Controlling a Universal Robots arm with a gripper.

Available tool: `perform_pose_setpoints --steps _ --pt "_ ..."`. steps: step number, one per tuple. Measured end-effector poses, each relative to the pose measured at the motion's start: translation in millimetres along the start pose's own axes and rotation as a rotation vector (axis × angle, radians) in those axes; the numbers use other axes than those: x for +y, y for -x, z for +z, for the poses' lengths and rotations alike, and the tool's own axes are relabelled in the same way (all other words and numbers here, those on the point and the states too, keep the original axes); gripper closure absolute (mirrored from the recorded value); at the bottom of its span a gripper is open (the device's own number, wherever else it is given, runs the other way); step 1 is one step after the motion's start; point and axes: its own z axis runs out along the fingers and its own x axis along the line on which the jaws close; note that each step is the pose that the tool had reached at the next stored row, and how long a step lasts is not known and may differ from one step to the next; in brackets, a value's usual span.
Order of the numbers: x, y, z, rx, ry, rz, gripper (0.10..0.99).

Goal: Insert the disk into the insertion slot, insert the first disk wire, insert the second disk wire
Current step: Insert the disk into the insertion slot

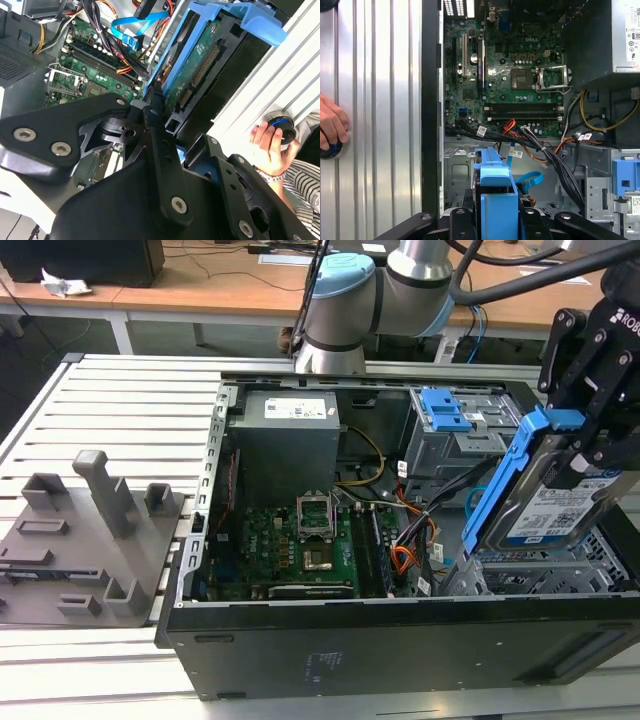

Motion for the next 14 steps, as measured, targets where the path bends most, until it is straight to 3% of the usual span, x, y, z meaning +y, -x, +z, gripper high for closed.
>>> perform_pose_setpoints --steps 9,10,12,14 --pt "-3.4 0.3 2.9 -0.0001 0.0 0.0 0.725" --pt "-5.0 0.4 3.0 -0.0003 0.0 0.0 0.725" --pt "-14.7 0.5 2.4 0.0 0.0 0.0 0.725" --pt "-17.7 0.6 2.3 0.0 0.001 0.0 0.725"
